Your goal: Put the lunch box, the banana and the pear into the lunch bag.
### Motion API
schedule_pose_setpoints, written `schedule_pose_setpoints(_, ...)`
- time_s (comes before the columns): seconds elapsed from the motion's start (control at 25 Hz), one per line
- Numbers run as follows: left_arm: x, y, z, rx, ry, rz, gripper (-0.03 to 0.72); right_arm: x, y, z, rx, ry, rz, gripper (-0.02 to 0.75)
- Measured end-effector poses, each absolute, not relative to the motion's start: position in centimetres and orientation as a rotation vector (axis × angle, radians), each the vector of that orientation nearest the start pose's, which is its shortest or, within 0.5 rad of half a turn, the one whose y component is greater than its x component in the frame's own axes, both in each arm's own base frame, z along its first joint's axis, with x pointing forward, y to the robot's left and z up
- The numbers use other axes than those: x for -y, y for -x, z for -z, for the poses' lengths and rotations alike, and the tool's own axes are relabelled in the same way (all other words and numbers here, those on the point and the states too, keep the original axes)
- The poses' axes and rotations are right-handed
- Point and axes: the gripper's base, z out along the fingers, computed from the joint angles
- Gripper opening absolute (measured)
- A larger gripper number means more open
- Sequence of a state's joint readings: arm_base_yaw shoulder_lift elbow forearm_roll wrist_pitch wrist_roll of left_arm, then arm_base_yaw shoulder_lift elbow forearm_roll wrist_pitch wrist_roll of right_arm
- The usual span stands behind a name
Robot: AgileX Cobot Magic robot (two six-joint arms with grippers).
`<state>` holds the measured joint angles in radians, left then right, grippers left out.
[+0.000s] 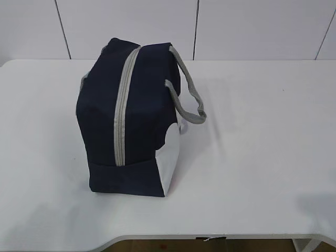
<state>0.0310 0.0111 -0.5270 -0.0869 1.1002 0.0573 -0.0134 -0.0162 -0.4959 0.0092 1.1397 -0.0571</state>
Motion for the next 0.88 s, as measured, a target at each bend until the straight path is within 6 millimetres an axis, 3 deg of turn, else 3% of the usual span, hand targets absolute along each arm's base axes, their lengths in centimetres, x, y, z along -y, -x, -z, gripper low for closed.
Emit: schedule_pose_setpoints(0.88, 0.73, 0.80, -28.17, -2.066, -0.034, 0.050, 0.407, -0.09, 1.04, -26.96, -2.112, 0.047, 0.031, 0.537)
